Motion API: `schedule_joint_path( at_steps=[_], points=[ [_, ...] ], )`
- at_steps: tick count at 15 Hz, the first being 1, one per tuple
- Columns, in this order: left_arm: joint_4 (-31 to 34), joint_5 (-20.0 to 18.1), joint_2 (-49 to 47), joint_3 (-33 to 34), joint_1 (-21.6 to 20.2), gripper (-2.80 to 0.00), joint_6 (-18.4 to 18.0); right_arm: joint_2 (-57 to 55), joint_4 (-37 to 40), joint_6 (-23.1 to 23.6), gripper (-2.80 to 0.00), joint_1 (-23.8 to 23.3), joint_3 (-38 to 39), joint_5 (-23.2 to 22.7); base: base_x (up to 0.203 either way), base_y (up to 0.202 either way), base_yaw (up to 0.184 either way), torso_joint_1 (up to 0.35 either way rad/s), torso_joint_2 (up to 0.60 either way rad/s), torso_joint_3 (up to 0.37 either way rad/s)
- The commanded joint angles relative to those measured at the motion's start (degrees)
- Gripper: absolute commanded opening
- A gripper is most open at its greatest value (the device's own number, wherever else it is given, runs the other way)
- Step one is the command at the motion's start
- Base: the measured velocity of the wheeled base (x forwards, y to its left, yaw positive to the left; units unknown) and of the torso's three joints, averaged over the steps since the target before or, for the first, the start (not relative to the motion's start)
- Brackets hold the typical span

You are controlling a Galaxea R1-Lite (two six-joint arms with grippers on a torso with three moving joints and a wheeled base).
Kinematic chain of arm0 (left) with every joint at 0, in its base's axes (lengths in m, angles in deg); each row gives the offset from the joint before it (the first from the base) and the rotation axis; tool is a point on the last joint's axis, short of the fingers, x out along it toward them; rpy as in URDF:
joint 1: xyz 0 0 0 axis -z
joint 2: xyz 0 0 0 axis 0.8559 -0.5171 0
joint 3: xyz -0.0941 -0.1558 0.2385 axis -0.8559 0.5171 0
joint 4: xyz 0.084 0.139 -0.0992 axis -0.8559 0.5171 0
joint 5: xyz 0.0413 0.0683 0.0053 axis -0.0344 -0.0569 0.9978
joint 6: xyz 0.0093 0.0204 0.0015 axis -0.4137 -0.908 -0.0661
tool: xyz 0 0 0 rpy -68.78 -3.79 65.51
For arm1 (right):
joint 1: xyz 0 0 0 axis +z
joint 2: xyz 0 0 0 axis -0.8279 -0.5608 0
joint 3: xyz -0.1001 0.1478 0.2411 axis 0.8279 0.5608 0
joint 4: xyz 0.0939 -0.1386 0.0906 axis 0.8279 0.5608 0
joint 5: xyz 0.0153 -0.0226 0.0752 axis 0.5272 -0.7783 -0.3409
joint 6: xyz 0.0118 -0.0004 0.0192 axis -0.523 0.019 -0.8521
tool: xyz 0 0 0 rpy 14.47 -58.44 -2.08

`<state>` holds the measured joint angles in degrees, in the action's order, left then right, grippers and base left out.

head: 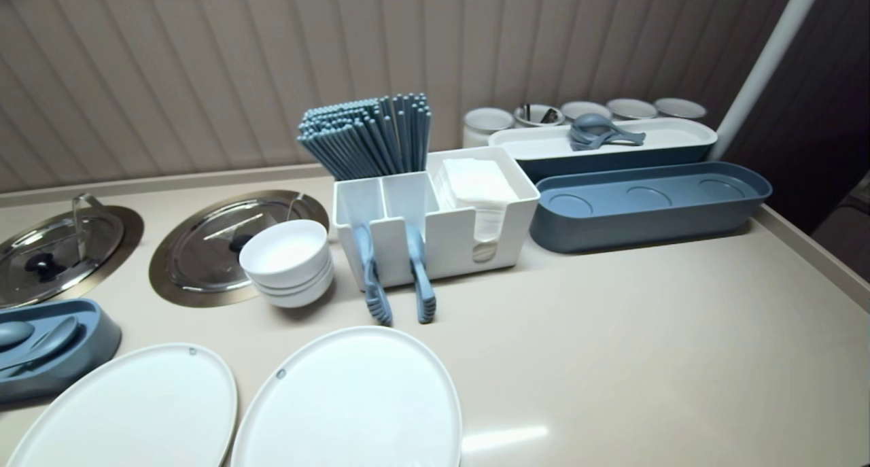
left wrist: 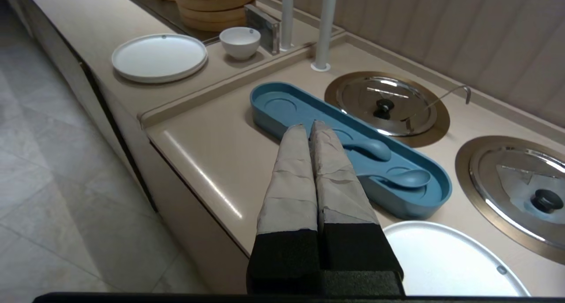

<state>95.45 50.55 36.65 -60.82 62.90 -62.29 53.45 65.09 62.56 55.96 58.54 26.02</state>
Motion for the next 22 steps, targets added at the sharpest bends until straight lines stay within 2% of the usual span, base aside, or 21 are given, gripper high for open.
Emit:
schedule_joint_path(
  at_steps=[1, 3, 4, 5, 6, 7, 8, 10, 12, 13, 15, 16, 17, 18, 19, 22],
  points=[
    [0.2, -0.03, 0.6, 1.56, -2.88, -2.8, -0.04, 0.02, -0.01, -0.03, -2.8, 0.01, 0.0, -0.02, 0.0, 0.0, 0.0, 0.0, 0.0, 0.0],
    [-1.0, -2.36, 2.36, 8.39, -5.68, -2.8, -0.12, 0.02, -0.01, 0.02, -2.8, 0.01, 0.0, 0.02, 0.0, 0.0, 0.0, 0.0, 0.0, 0.0],
    [-1.68, -7.12, 4.13, 10.3, -5.53, -2.8, -0.48, 0.02, -0.01, -0.06, -2.8, 0.01, 0.0, 0.01, 0.0, 0.0, 0.0, 0.0, 0.0, 0.0],
    [-1.92, -16.65, 7.25, 12.38, -5.04, -2.8, -1.91, 0.02, -0.01, 0.03, -2.8, 0.08, 0.0, 0.02, 0.0, 0.0, 0.0, 0.0, 0.0, 0.0],
    [-1.89, -27.72, 10.92, 14.85, -4.7, -2.8, -4.34, 0.02, -0.01, 0.03, -2.8, 0.01, 0.0, 0.02, 0.0, 0.0, 0.0, 0.0, 0.0, 0.0],
    [-1.44, -37.83, 13.38, 19.22, -4.44, -2.8, -6.21, 0.02, -0.01, -0.06, -2.8, 0.01, 0.0, 0.02, 0.0, 0.0, 0.0, 0.0, 0.0, 0.0],
    [-1.05, -43.3, 14.52, 24.01, -4.24, -2.8, -7.3, 0.02, -0.01, -0.06, -2.8, 0.09, 0.0, 0.02, 0.0, 0.0, 0.0, 0.0, 0.0, 0.0],
    [-0.68, -48.51, 15.52, 31.73, -4.04, -2.8, -8.35, 0.02, -0.01, -0.04, -2.8, 0.03, 0.0, 0.02, 0.0, 0.0, 0.0, 0.0, 0.0, 0.0],
    [-4.09, -50.81, 15.82, 37.84, -3.97, -2.8, -8.72, 0.02, -0.01, -0.01, -2.8, 0.01, 0.0, -0.06, 0.0, 0.0, 0.0, 0.0, 0.0, 0.0],
    [-10.33, -51.14, 15.86, 41.57, -3.96, -2.8, -9.22, 0.02, -0.01, -0.02, -2.8, 0.01, 0.0, 0.02, 0.0, 0.0, 0.0, 0.0, 0.0, 0.0],
    [-25.87, -52.16, 15.89, 51.98, -3.95, -2.8, -12.42, 0.02, -0.01, -0.01, -2.8, 0.01, 0.0, 0.02, 0.0, 0.0, 0.0, 0.0, 0.0, 0.0],
    [-34.24, -54.87, 15.9, 55.89, -3.95, -2.8, -13.17, 0.02, -0.01, 0.01, -2.8, 0.02, 0.0, -0.04, 0.0, 0.0, 0.0, 0.0, 0.0, 0.0],
    [-37.66, -56.72, 15.9, 58.2, -3.95, -2.8, -13.48, 0.02, -0.01, 0.03, -2.8, 0.01, 0.0, 0.02, 0.0, 0.0, 0.0, 0.0, 0.0, 0.0],
    [-36.78, -58.25, 15.91, 58.54, -3.95, -2.8, -13.51, 0.02, -0.01, 0.03, -2.8, 0.01, 0.0, 0.0, 0.0, 0.0, 0.0, 0.0, 0.0, 0.0],
    [-35.88, -58.8, 15.91, 58.65, -3.95, -2.8, -12.05, 0.02, -0.01, 0.03, -2.8, 0.1, 0.0, -0.03, 0.0, 0.0, 0.0, 0.0, 0.0, 0.0],
    [-35.97, -58.58, 15.91, 58.6, -3.95, -2.8, -10.45, 0.02, -0.01, 0.21, -2.8, 0.02, -0.08, -0.07, 0.0, 0.0, 0.0, 0.0, 0.0, 0.0]
  ],
)
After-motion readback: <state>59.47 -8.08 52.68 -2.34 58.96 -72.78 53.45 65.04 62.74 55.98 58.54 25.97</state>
